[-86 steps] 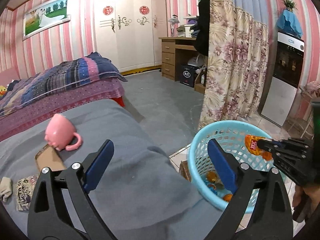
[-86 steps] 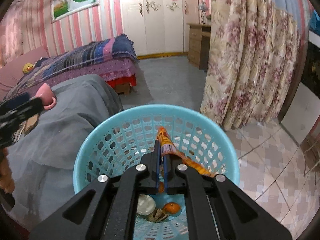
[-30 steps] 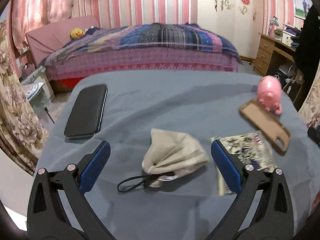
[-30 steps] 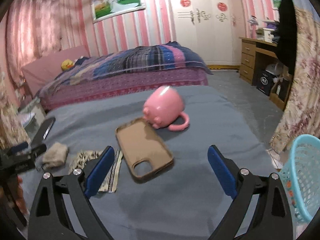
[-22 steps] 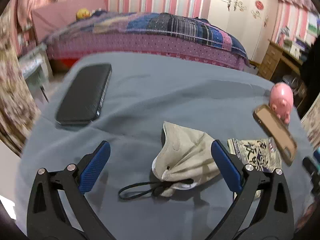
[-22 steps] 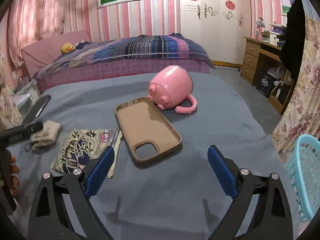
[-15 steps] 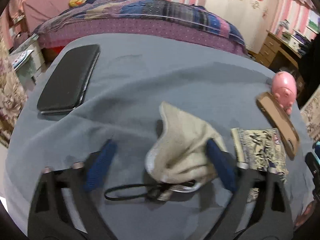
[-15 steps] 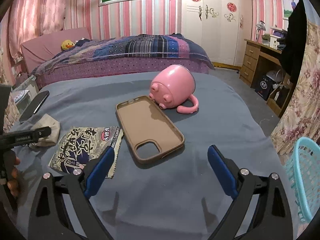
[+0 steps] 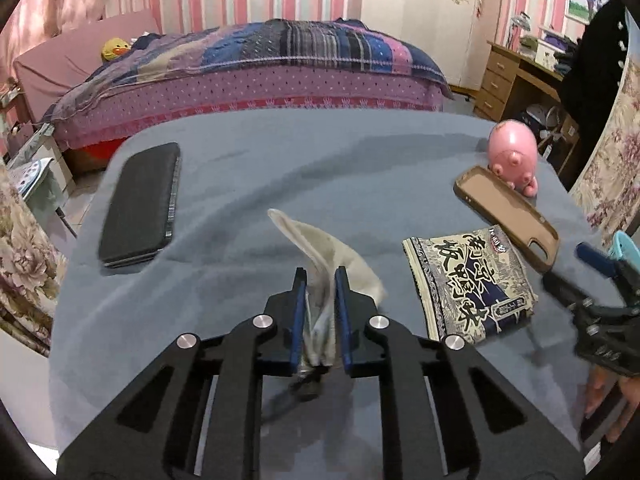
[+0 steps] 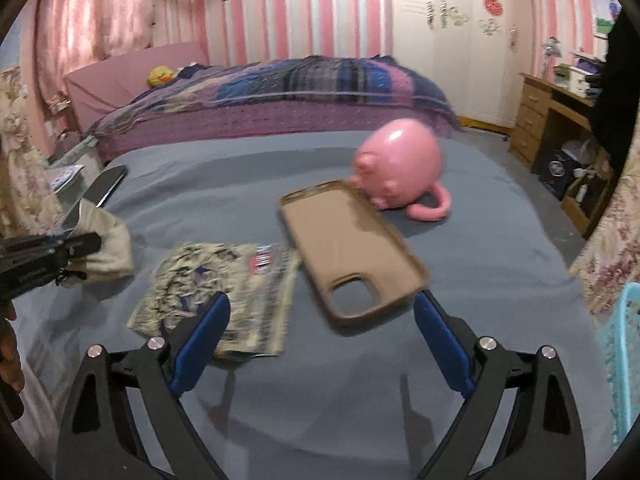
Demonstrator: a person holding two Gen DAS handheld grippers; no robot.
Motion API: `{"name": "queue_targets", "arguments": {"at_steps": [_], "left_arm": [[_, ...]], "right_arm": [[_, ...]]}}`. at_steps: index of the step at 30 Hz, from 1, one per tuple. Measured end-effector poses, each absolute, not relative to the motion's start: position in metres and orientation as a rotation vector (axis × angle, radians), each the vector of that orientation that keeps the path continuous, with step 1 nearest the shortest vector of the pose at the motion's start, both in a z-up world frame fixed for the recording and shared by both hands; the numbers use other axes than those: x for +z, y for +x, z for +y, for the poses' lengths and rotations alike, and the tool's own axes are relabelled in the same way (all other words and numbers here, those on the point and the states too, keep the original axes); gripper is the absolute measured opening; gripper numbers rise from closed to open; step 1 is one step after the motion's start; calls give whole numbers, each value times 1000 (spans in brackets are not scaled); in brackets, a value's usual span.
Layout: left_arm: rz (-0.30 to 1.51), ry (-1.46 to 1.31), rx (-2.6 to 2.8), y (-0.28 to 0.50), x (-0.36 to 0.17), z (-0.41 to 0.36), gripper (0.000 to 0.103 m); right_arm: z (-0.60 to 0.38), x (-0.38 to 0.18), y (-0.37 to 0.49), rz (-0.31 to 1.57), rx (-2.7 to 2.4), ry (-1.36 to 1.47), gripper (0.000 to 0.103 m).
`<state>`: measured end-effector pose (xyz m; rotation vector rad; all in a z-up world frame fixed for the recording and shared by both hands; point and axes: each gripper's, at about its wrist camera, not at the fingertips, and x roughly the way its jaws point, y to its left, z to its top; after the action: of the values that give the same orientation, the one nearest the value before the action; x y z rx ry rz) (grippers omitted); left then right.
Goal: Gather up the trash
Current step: 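Grasp the white face mask with the left tool while the right tool grasps the printed snack packet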
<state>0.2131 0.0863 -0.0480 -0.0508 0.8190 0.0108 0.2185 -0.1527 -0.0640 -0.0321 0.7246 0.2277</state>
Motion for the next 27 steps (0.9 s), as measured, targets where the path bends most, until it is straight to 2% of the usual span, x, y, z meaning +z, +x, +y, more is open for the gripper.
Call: {"name": "queue_targets", "arguments": {"at_steps": [1,3,14,16,17,19,20,22,27], "left_arm": [[819,-61,13,211,-46,92,7],[814,-88,40,208,-44,103,7],[863,-168,76,210,-57,137,7],[870,-198,78,212,-60,144,7],[870,-214,83,212,-60,149,8],[868,-250,99,212,-61,158,17],[868,-267,110,211,-61,162,21],[865,-283,137,209,-62,167,38],[879,-258,179,207,-66,171,50]], "right_arm": [[-147,-66,218,734,245,-36,85],[-137,-71,219,759,270,-48,76],[-112,-91,236,866,302,-63,75],[-109,-93,235,862,306,-80,68],[-107,-93,235,859,312,-87,55],[-103,-92,234,849,322,-109,44],[-102,-92,233,846,331,-109,32],[-104,-91,233,835,358,-101,14],[-106,-79,223,754,378,-83,8]]}}
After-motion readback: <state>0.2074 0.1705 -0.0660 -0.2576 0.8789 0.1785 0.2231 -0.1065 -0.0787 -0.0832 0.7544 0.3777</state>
